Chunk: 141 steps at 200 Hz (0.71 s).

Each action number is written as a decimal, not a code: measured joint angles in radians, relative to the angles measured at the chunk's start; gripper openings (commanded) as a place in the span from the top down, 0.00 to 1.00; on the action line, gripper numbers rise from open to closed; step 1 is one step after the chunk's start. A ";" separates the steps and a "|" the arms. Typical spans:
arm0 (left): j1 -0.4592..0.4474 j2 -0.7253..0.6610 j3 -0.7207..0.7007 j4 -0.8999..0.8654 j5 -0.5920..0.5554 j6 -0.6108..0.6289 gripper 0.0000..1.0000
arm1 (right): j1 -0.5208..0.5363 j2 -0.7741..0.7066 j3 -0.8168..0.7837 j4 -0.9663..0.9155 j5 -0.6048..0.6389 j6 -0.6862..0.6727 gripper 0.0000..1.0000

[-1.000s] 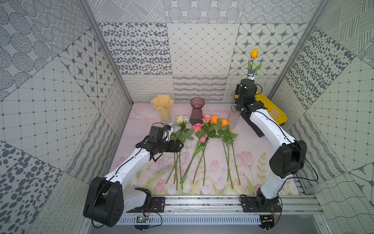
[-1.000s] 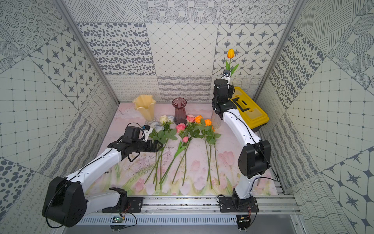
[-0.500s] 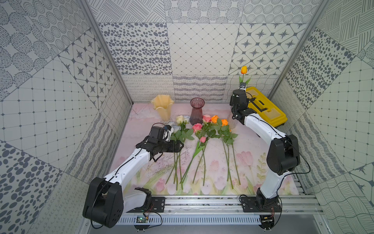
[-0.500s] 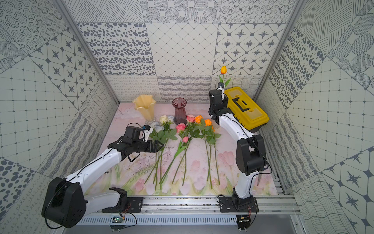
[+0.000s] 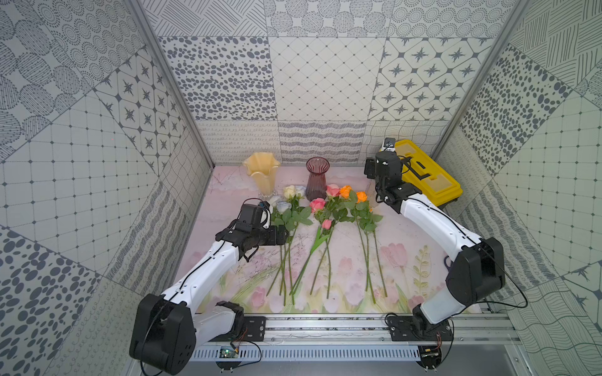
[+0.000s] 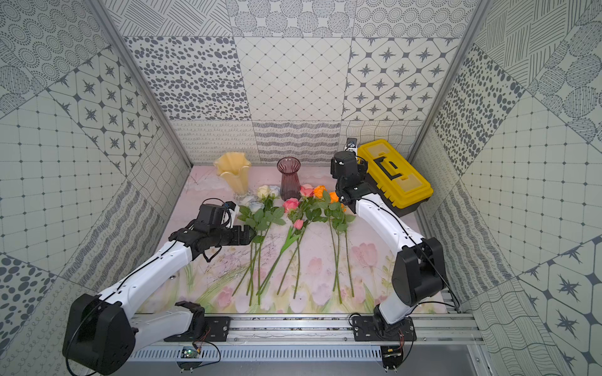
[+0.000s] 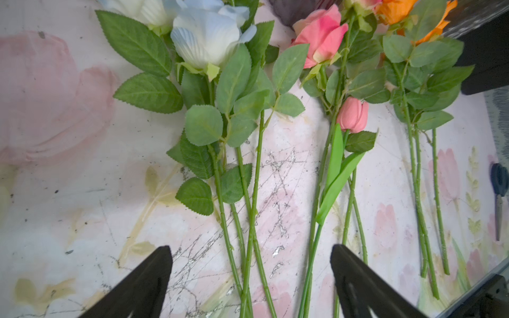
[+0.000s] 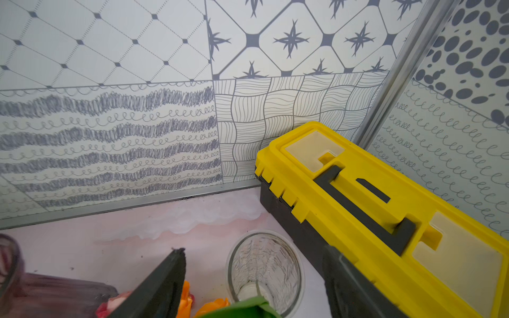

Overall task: Arrange the flowers in different vases according to their variety
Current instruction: Insert the flower into the vase.

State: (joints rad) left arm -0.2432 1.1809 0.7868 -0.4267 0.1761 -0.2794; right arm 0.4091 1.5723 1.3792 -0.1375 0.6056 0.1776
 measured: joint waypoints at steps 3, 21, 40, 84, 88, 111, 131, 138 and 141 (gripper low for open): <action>-0.001 -0.001 0.001 -0.006 -0.002 -0.003 0.11 | 0.002 -0.011 -0.002 -0.007 -0.004 0.005 0.18; -0.005 -0.009 0.006 -0.047 -0.019 -0.008 0.14 | 0.015 -0.069 -0.018 -0.062 -0.034 0.049 0.18; -0.021 -0.025 0.011 -0.096 -0.033 -0.011 0.17 | 0.022 -0.116 -0.046 -0.122 -0.070 0.099 0.18; -0.137 -0.003 0.040 -0.191 -0.077 -0.002 0.20 | 0.023 -0.198 -0.153 -0.245 -0.170 0.229 0.19; -0.149 0.008 0.046 -0.197 -0.082 -0.002 0.21 | 0.023 -0.204 -0.163 -0.254 -0.179 0.240 0.19; -0.203 0.089 0.086 -0.227 -0.105 0.008 0.25 | 0.023 -0.243 -0.230 -0.287 -0.233 0.310 0.20; -0.226 0.169 0.132 -0.245 -0.124 0.018 0.32 | 0.027 -0.278 -0.283 -0.310 -0.266 0.357 0.20; -0.234 0.200 0.151 -0.249 -0.130 0.021 0.35 | 0.029 -0.293 -0.301 -0.319 -0.272 0.371 0.20; -0.237 0.210 0.157 -0.251 -0.132 0.023 0.36 | 0.029 -0.298 -0.307 -0.323 -0.275 0.377 0.20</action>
State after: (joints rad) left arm -0.4797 1.3907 0.9440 -0.6777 0.0437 -0.2562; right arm 0.4385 1.2739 1.0721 -0.4606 0.3302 0.5545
